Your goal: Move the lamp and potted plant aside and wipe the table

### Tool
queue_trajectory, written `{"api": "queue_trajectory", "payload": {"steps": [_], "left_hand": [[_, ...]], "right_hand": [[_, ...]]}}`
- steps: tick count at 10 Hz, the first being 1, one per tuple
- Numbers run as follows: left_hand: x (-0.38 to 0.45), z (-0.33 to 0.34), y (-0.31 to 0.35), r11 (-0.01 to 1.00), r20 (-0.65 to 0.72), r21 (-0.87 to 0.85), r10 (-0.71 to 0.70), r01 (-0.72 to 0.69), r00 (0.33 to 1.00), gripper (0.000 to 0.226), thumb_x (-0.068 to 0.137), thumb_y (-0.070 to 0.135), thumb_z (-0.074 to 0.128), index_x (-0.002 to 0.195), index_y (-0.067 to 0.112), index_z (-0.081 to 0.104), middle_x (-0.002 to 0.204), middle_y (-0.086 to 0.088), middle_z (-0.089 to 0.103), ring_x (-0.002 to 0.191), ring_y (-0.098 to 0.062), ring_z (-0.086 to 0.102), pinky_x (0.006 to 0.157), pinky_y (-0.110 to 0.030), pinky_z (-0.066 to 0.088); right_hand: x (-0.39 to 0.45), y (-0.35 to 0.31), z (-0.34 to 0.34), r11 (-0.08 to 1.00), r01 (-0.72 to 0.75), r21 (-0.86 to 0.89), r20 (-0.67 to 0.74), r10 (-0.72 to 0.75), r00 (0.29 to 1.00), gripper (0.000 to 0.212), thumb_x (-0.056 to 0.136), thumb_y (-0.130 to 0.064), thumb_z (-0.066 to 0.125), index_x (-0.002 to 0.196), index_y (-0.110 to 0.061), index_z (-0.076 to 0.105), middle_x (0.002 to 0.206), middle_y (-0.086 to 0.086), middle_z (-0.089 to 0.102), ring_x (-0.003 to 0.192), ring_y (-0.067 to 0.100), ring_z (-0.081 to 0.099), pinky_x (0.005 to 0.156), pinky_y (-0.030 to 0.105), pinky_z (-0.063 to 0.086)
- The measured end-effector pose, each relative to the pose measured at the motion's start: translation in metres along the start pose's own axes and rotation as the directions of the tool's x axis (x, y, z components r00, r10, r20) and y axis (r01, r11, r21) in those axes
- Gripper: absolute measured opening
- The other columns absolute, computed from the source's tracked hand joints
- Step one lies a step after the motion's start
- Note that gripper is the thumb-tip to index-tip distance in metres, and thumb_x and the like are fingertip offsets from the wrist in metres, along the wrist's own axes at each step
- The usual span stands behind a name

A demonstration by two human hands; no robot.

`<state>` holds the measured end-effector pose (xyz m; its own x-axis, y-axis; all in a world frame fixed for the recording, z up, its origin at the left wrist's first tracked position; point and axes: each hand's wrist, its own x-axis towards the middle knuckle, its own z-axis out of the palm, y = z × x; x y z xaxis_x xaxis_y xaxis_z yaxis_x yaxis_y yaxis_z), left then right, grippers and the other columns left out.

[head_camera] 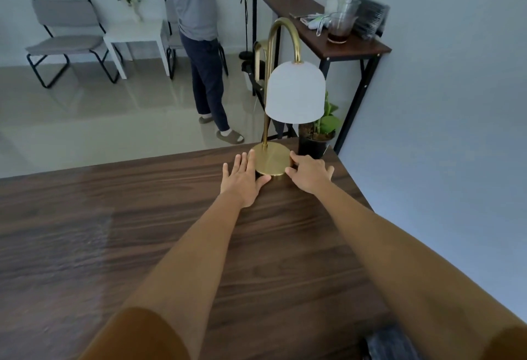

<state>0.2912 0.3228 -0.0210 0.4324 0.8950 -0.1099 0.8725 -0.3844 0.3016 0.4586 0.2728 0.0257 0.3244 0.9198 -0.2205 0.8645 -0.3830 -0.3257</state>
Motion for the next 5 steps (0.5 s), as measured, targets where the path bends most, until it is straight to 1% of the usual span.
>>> {"api": "queue_trajectory", "payload": {"steps": [2,3,4,5], "left_hand": [[0.011,0.005,0.000,1.000,-0.041,-0.017,0.004,-0.005,0.999,0.078,0.094,0.061,0.020,0.150,0.019,-0.012,0.161,-0.005,-0.001,0.147,-0.021,-0.006,0.116,-0.050,-0.005],[0.009,0.009,-0.002,1.000,-0.061,-0.029,0.004,-0.005,0.998,0.077,0.093,0.063,0.018,0.151,0.021,-0.011,0.161,-0.004,0.001,0.147,-0.020,-0.004,0.117,-0.050,-0.003],[0.002,0.012,-0.003,0.995,-0.239,-0.076,0.038,-0.058,0.970,0.078,0.093,0.062,0.024,0.152,0.019,-0.004,0.160,-0.006,0.015,0.147,-0.022,0.010,0.119,-0.048,0.006],[-0.017,0.009,-0.003,0.941,-0.328,-0.331,-0.039,-0.076,0.944,0.079,0.094,0.052,0.039,0.151,0.017,-0.002,0.156,-0.010,0.024,0.143,-0.024,0.022,0.118,-0.046,0.011]], "right_hand": [[0.013,0.002,0.001,1.000,-0.019,0.007,-0.015,0.019,1.000,0.054,0.099,-0.041,0.043,0.151,-0.038,0.027,0.148,0.004,0.044,0.135,0.035,0.036,0.109,0.055,0.022],[0.016,0.005,0.003,0.996,-0.028,0.086,-0.002,0.028,1.000,0.055,0.097,-0.043,0.044,0.150,-0.041,0.026,0.147,-0.001,0.047,0.134,0.033,0.040,0.108,0.056,0.022],[0.009,0.010,0.006,0.992,-0.004,0.123,0.021,0.001,1.000,0.062,0.096,-0.048,0.044,0.151,-0.043,0.016,0.150,0.000,0.044,0.136,0.035,0.036,0.109,0.057,0.019],[-0.009,0.022,0.010,0.989,0.064,0.135,0.096,-0.078,0.992,0.074,0.096,-0.053,0.044,0.153,-0.039,-0.001,0.158,0.002,0.032,0.142,0.039,0.027,0.114,0.056,0.016]]}}
